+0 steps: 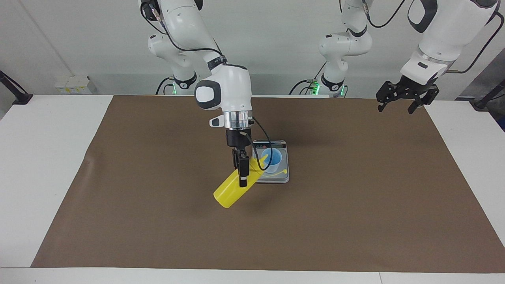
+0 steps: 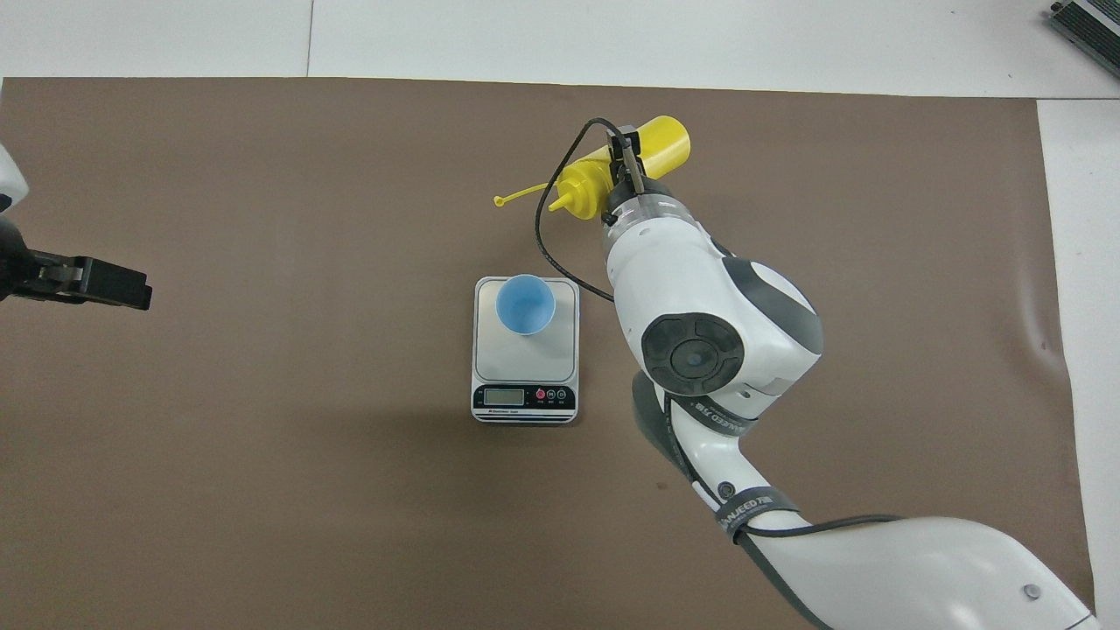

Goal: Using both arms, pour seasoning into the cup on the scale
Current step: 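Turn the bottle upright and carry it back with the right gripper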

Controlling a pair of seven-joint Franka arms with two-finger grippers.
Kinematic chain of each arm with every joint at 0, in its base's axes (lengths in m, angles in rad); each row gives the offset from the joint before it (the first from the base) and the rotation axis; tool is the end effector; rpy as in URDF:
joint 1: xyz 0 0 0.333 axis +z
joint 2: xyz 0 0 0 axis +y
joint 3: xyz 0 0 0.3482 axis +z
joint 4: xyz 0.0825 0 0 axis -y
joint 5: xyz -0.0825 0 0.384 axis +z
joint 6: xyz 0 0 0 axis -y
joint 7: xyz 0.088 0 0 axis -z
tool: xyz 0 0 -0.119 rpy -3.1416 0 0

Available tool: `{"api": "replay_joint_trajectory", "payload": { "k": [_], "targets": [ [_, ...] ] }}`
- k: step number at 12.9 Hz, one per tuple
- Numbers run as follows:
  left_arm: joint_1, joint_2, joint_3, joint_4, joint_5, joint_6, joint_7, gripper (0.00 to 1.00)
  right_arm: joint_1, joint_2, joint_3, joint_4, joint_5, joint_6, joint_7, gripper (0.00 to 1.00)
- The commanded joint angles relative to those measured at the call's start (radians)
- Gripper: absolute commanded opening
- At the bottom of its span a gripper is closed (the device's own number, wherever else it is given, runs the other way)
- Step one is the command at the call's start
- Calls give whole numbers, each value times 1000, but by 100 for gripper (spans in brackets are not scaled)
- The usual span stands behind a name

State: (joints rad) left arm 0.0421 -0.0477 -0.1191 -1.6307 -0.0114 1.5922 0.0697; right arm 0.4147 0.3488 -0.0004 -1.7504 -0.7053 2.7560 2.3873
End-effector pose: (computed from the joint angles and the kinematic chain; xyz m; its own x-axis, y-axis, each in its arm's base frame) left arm 0.5381 -0.0446 0.6442 0.9893 -0.1458 0.0092 -0.1459 -0.9893 0.0051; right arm 0.6382 0.3067 0.4616 0.1370 -0.9875 0.0777 -0.7023 -0.1521 -0.6954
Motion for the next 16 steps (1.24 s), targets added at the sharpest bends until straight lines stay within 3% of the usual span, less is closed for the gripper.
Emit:
{"api": "replay_joint_trajectory", "payload": {
  "k": [1, 6, 10, 16],
  "targets": [
    [15, -26, -5, -21, -12, -9, 16, 100, -36, -31, 14, -29, 146, 4, 1, 0],
    [16, -26, -7, -21, -12, 3, 18, 100, -68, -34, 14, -29, 547, -36, -51, 0],
    [15, -26, -7, -24, -12, 8, 18, 100, -114, -50, 13, -21, 849, -191, -398, 0],
    [13, -27, -5, -29, -12, 2, 18, 100, -214, -94, 13, -37, 931, -513, -983, 0]
  ]
}}
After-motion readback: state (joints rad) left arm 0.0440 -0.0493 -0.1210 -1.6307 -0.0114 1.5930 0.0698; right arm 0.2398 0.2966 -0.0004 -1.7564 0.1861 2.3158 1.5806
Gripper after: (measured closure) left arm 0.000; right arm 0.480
